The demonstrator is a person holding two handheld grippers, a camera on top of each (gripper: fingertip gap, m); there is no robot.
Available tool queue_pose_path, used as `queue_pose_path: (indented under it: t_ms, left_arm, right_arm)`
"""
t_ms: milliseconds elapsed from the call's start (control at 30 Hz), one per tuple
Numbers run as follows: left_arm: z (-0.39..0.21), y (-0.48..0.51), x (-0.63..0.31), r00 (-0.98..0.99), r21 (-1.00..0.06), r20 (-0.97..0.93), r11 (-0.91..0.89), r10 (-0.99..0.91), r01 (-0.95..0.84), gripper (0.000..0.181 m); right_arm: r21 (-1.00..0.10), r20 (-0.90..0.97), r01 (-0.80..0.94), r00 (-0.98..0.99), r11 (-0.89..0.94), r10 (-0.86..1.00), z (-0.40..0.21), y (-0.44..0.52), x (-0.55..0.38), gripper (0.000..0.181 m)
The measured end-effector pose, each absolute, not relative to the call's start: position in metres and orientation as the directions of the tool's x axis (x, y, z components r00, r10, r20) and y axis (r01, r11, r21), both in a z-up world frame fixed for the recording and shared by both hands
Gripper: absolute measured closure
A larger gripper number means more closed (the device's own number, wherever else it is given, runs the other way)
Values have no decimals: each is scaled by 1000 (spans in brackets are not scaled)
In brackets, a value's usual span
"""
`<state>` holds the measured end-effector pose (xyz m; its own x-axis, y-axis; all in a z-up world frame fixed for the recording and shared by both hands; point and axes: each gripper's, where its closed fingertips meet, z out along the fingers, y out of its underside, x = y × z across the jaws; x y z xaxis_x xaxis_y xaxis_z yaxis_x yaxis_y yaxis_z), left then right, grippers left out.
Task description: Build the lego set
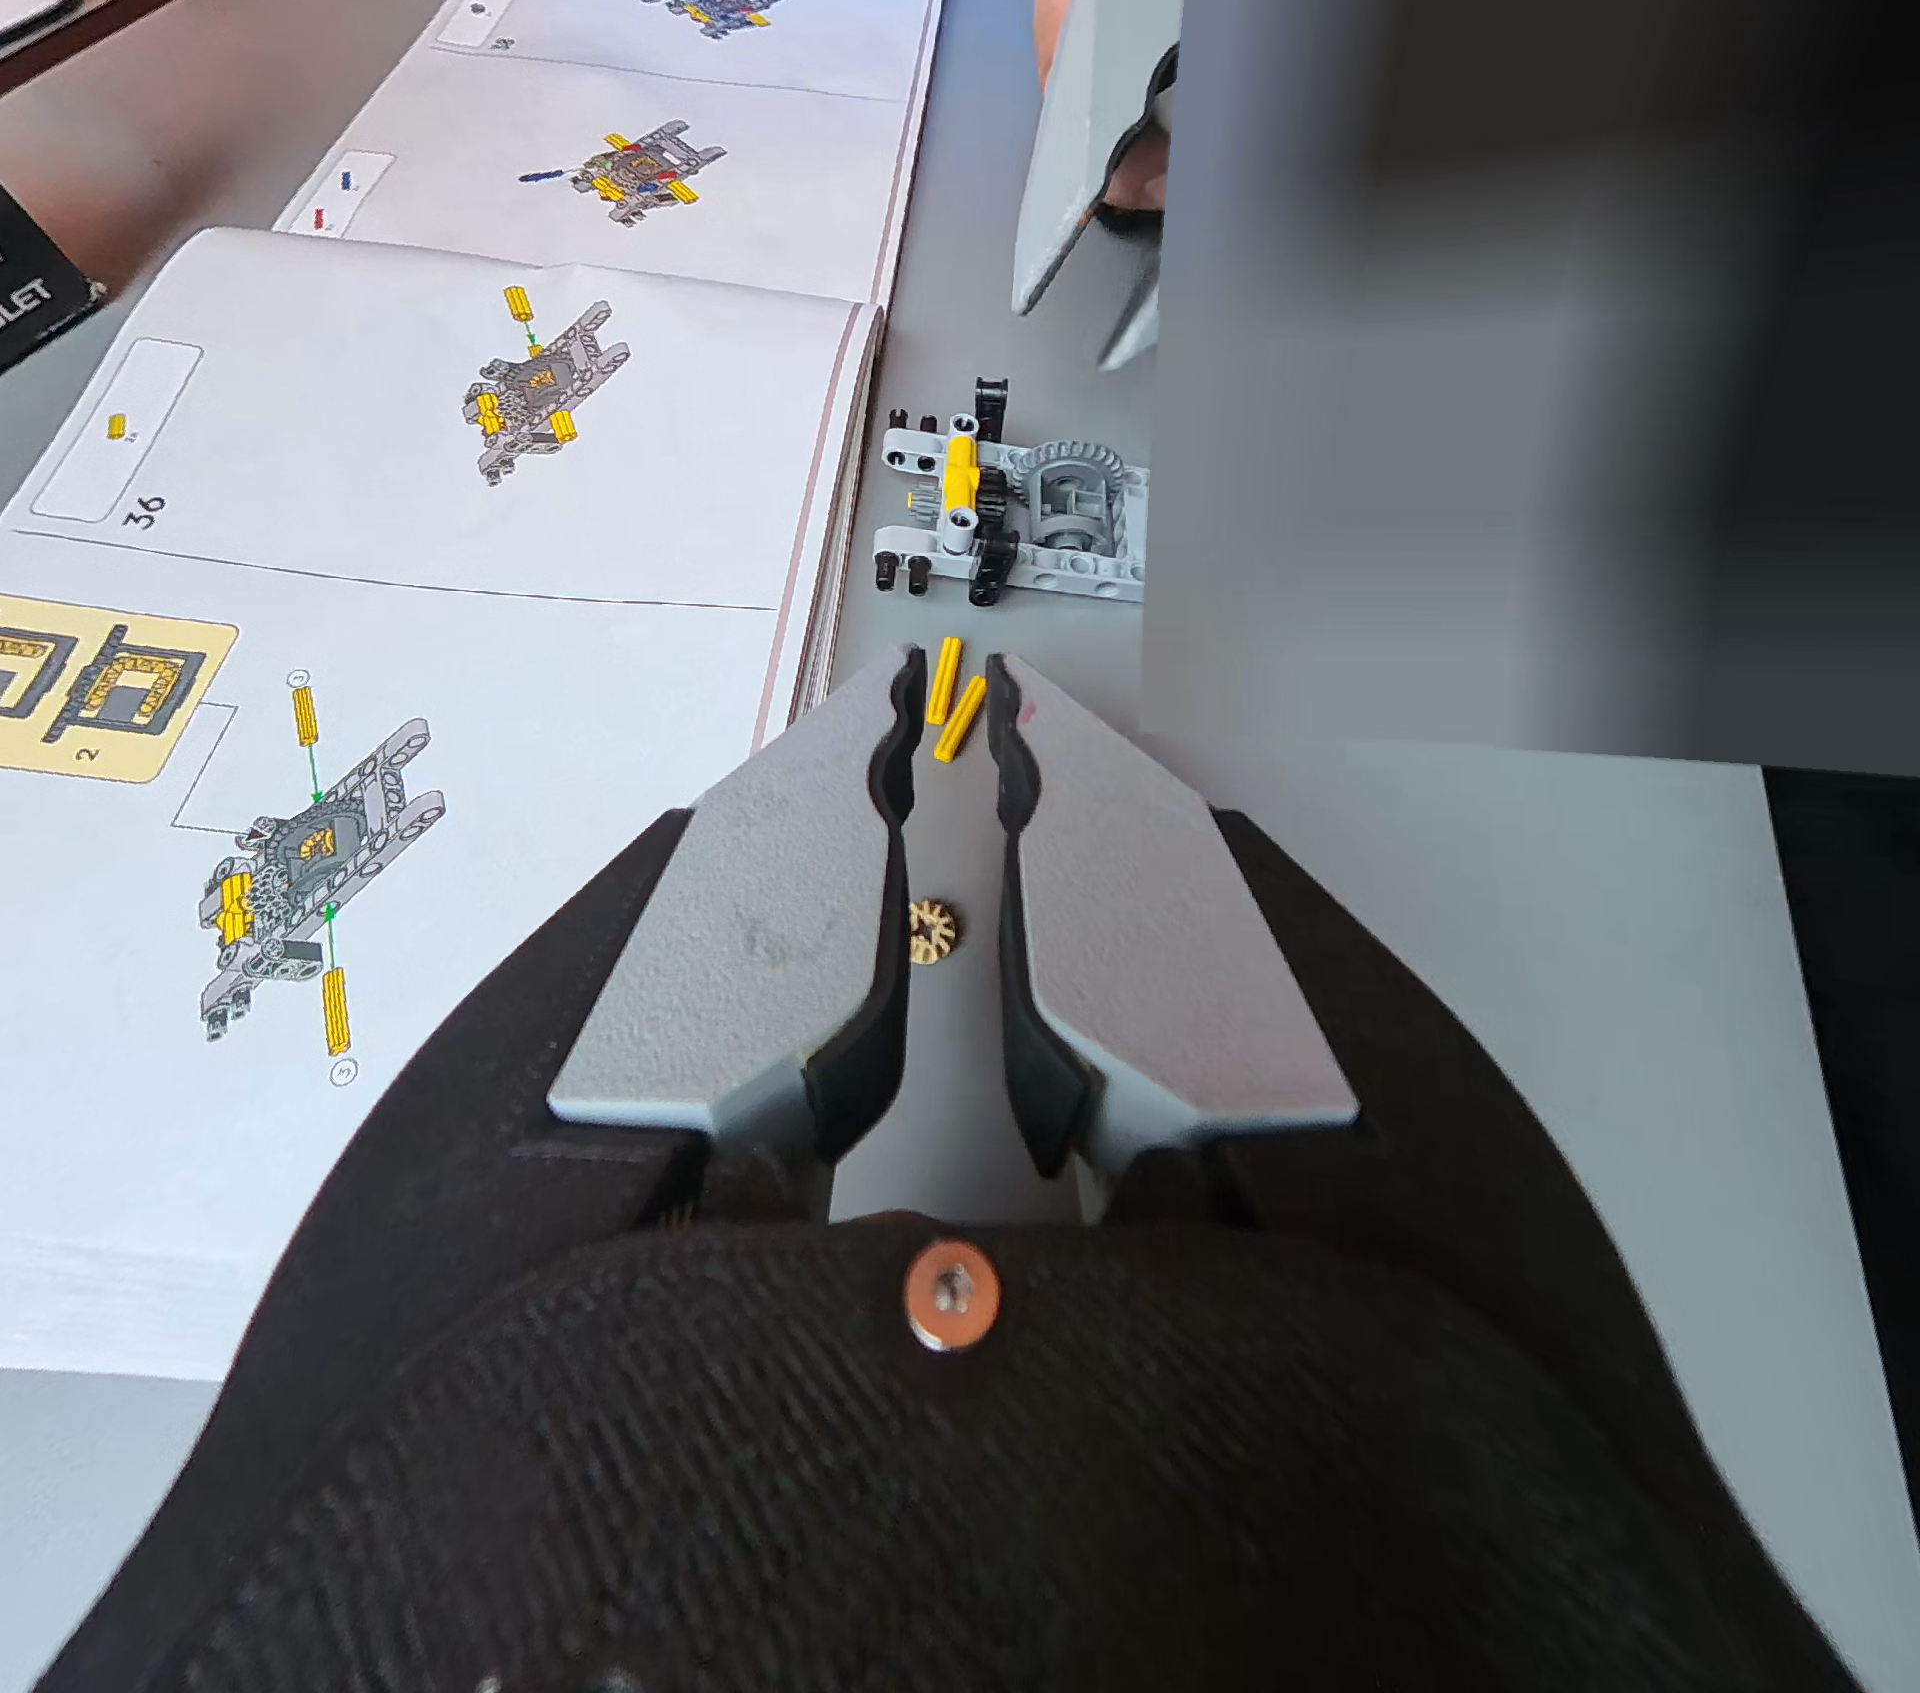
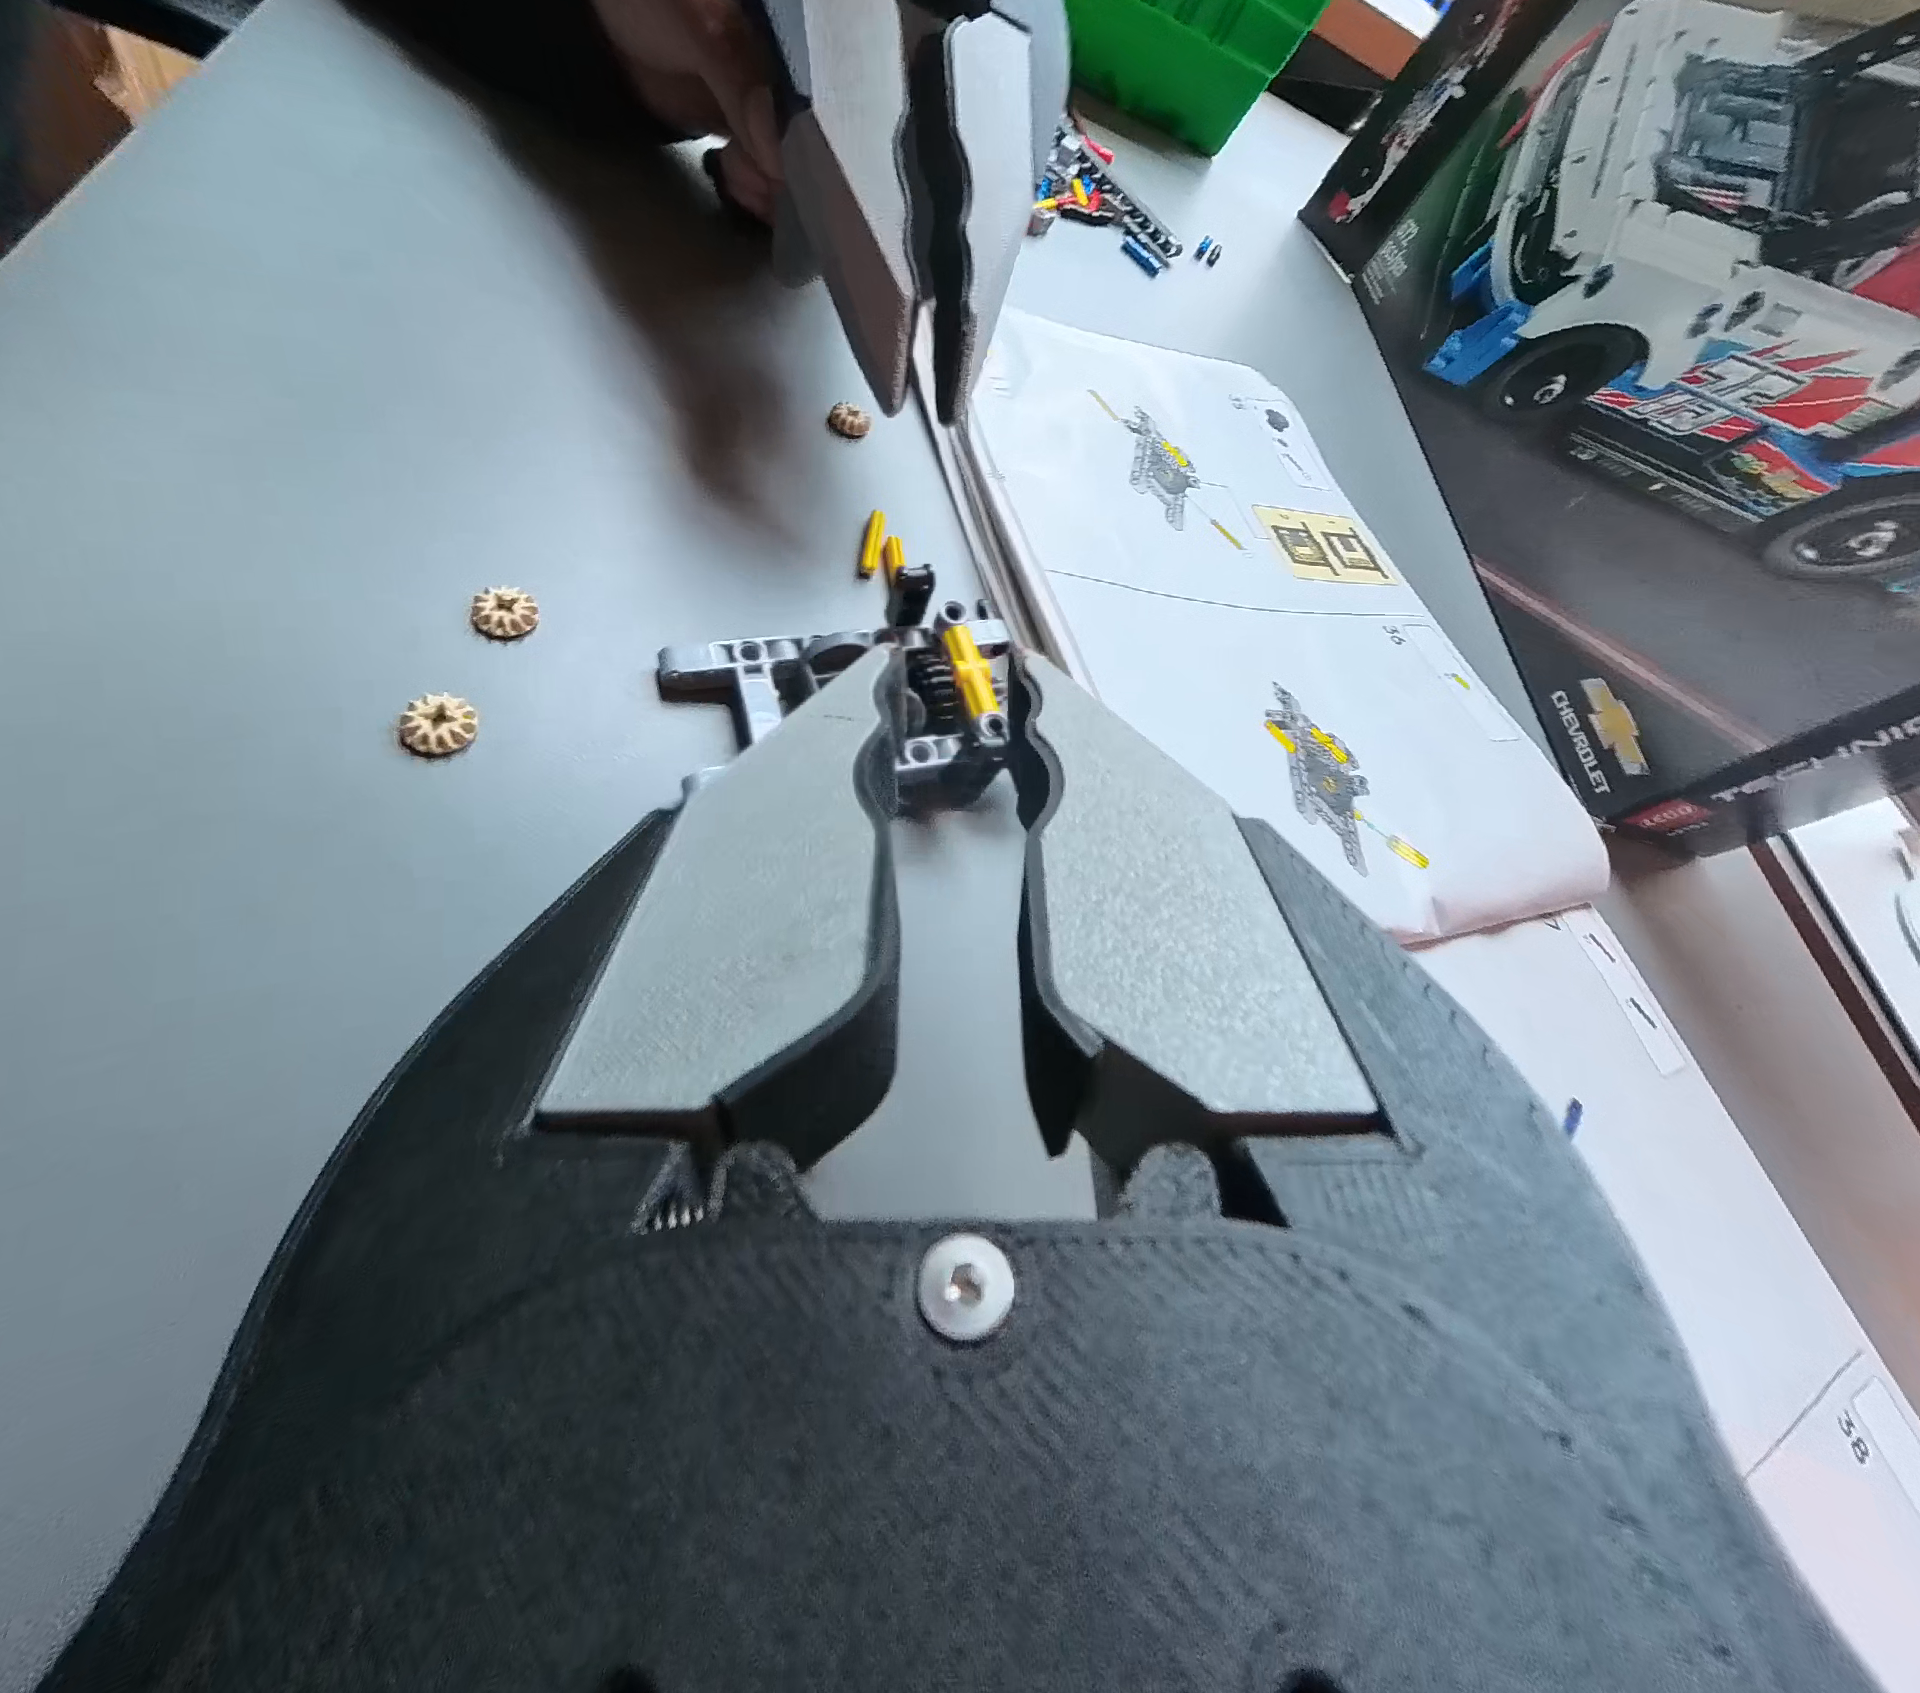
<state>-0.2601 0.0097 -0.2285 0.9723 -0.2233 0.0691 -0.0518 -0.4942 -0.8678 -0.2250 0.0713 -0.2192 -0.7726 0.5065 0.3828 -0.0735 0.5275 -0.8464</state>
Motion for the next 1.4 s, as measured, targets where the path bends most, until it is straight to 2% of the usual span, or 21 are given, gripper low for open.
queue_pose_path:
  t_ms: [133,500,1067,1200,1300,1400]
  left_arm:
    - [-232,10,-259,973,-856,38,-509,-229,-87,173]
    - [-239,11,-254,969,-835,1,-533,-247,-135,174]
    - [-239,11,-253,968,-835,12,-535,-249,-127,174]
    - [-233,15,-244,957,-854,97,-516,-272,-61,172]
    - [-227,18,-231,925,-855,227,-518,-305,39,164]
    - [-216,22,-218,879,-861,330,-492,-344,130,160]
  right_arm:
    - [-796,429,-91,-782,599,452,-231,65,-221,159]
    - [-710,460,-60,-794,701,398,-252,61,-223,157]
    - [-788,437,-89,-777,609,453,-230,59,-221,159]
    - [-824,445,-117,-739,554,506,-211,59,-225,159]
    - [-843,461,-157,-703,514,541,-195,56,-224,160]
    - [-805,533,-202,-659,557,530,-192,51,-224,159]
